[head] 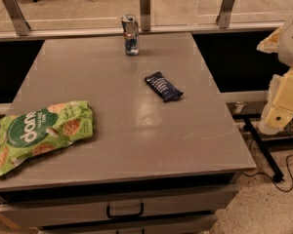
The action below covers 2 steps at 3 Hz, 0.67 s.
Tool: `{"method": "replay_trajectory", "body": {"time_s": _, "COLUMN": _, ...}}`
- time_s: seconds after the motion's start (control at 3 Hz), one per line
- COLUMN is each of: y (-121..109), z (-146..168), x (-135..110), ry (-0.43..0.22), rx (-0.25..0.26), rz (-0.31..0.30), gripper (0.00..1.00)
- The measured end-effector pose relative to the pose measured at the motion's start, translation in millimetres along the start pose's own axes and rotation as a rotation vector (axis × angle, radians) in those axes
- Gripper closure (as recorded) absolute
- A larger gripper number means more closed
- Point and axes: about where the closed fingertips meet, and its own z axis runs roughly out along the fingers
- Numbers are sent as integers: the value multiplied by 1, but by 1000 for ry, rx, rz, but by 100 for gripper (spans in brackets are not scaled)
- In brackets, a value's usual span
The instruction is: Move rxbar blueberry near green rice chip bag
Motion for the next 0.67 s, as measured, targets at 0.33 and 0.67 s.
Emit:
{"method": "replay_trajectory", "body": {"time_s": 0.33, "y": 0, "z": 0, "x": 0, "ry": 0, "rx": 0, "rz": 0, "gripper": 0}}
{"method": "replay_trajectory", "body": {"time_s": 0.67, "y": -3, "z": 7, "x": -9, "ry": 22, "rx": 30, "rz": 12, "gripper": 0}}
